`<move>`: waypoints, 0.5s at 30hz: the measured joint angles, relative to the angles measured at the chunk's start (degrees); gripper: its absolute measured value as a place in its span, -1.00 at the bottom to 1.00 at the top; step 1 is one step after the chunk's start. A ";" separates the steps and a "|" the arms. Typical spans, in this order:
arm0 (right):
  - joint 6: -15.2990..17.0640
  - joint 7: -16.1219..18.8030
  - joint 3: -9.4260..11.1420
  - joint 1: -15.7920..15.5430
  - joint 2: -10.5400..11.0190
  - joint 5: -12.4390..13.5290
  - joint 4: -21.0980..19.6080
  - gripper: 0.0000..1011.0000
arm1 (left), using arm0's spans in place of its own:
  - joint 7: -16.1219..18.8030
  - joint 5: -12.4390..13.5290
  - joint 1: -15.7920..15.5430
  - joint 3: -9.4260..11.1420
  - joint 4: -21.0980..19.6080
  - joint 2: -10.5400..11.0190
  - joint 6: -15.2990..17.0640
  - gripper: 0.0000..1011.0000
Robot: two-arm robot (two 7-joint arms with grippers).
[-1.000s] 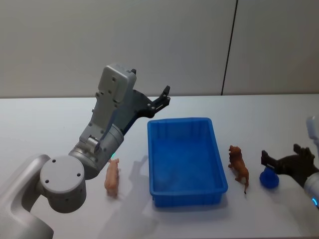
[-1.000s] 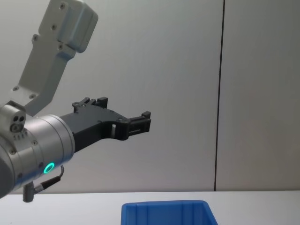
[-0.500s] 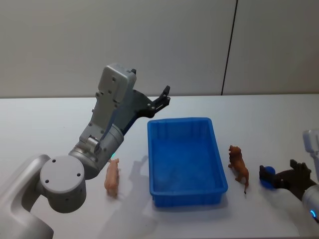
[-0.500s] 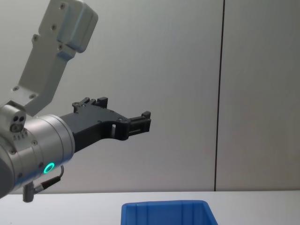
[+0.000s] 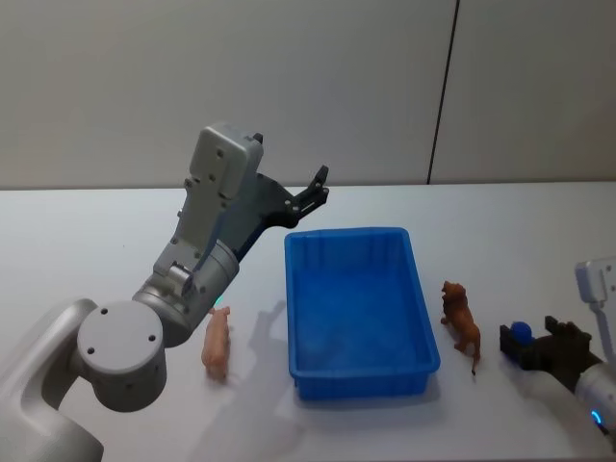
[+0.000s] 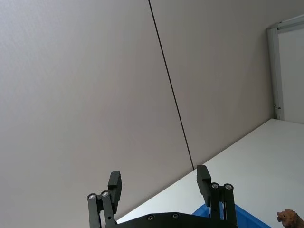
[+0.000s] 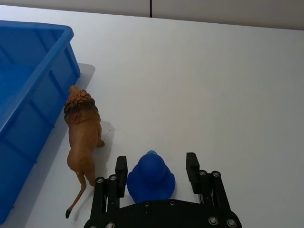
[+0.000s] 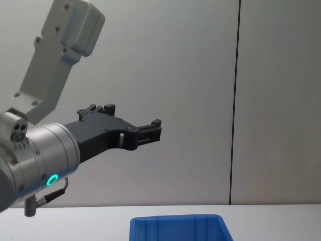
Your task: Pick up the two dolls from the table and place them into the box.
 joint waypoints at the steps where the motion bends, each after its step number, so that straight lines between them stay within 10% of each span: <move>1: -0.48 0.32 -0.09 0.35 -0.17 -0.15 0.72 0.51 | 0.00 0.00 0.00 0.00 0.00 0.00 0.00 0.98; 15: -5.06 3.11 -0.77 2.49 -1.31 -1.64 5.26 -0.38 | 0.00 0.00 0.00 0.00 0.00 0.00 0.00 0.98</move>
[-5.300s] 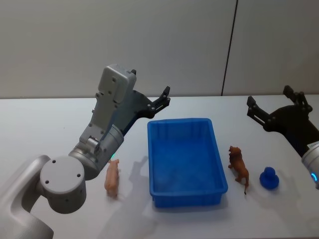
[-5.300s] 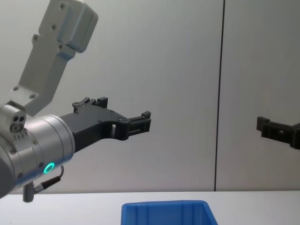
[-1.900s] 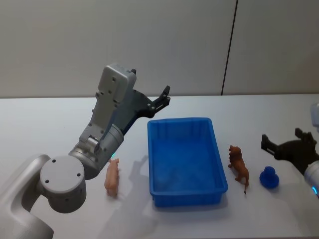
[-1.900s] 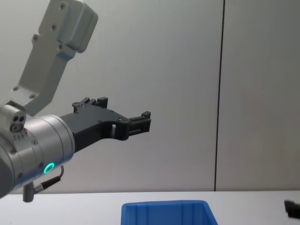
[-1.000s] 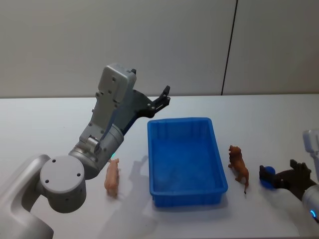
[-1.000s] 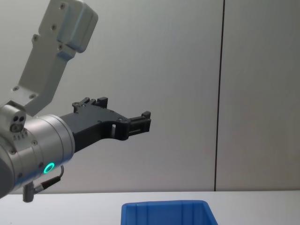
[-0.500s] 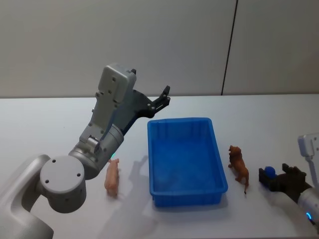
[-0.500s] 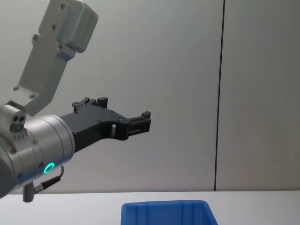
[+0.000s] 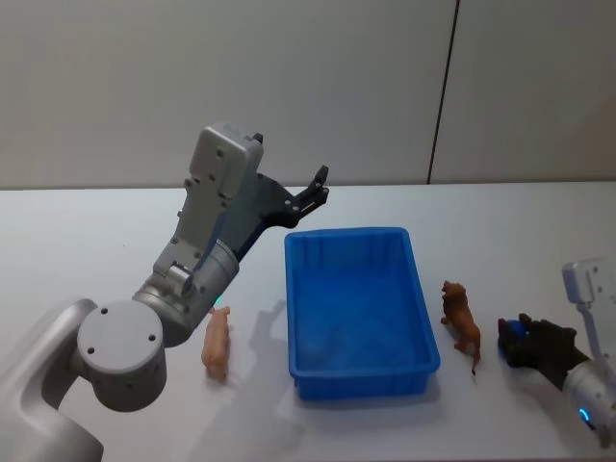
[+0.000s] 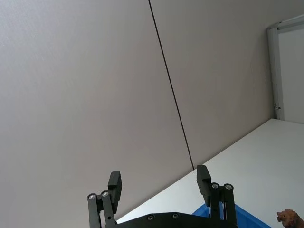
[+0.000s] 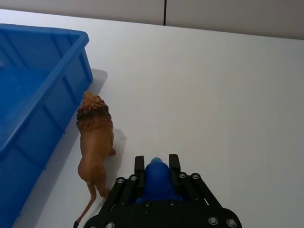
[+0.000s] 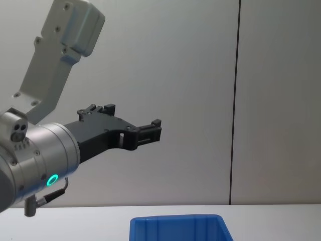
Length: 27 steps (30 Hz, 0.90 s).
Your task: Pick up the two dolls from the table and place them into the box.
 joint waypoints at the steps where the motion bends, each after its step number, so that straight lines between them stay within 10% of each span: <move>1: -0.16 0.06 -0.02 0.03 -0.02 -0.06 0.00 -0.41 | 0.00 0.00 0.00 0.00 0.00 0.00 0.00 0.98; 27: -4.07 0.95 -0.05 -0.42 -0.20 0.05 -9.33 -0.72 | 0.00 0.00 0.00 0.00 0.00 0.00 0.00 0.98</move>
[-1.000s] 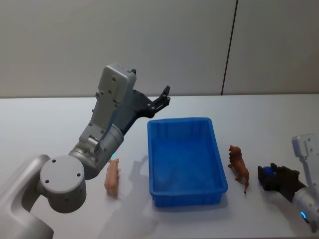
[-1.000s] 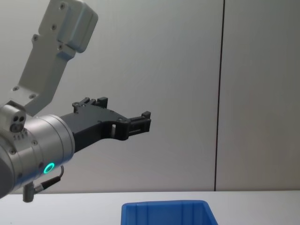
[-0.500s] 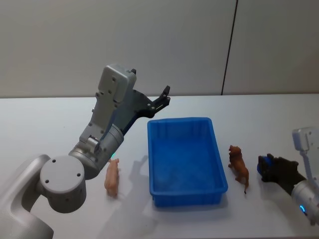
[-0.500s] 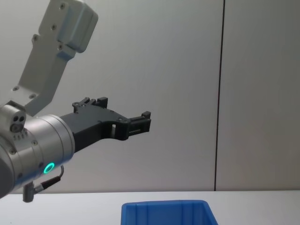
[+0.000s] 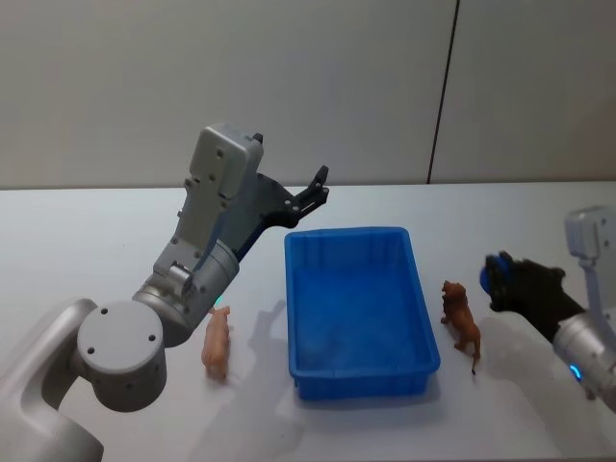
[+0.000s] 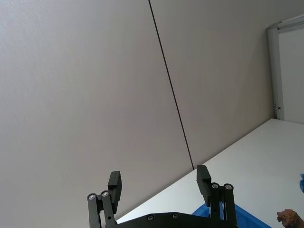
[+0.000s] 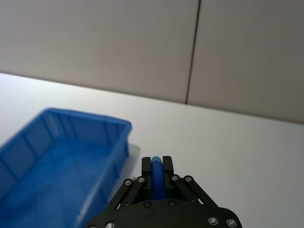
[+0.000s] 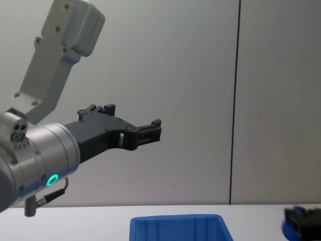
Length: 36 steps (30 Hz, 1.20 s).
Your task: Pick up the two dolls from the table and place them into the box.
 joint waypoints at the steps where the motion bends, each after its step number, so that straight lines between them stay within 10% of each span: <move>1: -0.38 0.52 -0.14 0.16 -0.16 0.00 -0.52 -0.72 | 0.00 0.00 0.00 0.00 0.00 0.00 0.00 0.98; 20: -4.28 10.44 -3.51 3.97 -4.10 -0.52 -1.52 -0.78 | 0.00 0.00 0.00 0.00 0.00 0.00 0.00 0.98; 36: -6.10 14.51 -6.86 7.84 -8.32 -2.66 4.29 0.19 | 0.00 0.00 0.00 0.00 0.00 0.00 0.00 0.98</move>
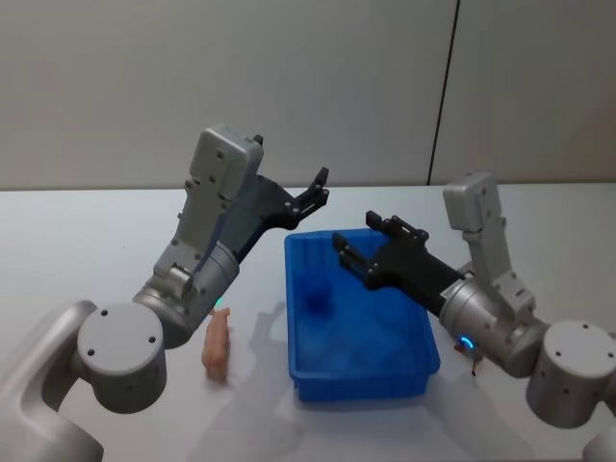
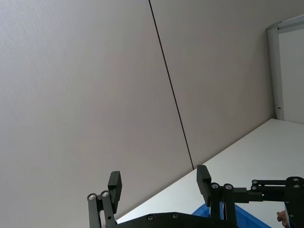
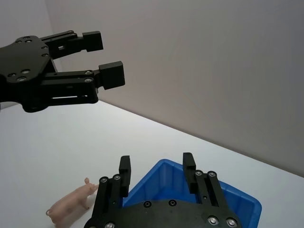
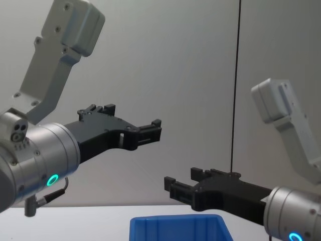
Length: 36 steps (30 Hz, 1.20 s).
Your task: Pick up the two dolls from the table and place them into the box.
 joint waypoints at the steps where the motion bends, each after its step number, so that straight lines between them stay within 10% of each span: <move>1: 0.00 -0.17 -0.03 0.01 -0.03 -0.07 0.06 0.27 | 0.00 0.00 0.00 0.00 0.00 0.00 0.00 0.98; 14: 2.20 -6.23 0.39 -2.18 1.24 -0.82 -2.61 0.97 | 0.00 0.00 0.00 0.00 0.00 0.00 0.00 0.98; 36: 13.01 -17.43 3.61 -10.81 7.69 0.83 -11.96 0.98 | 0.00 0.00 0.00 0.00 0.00 0.00 0.00 0.98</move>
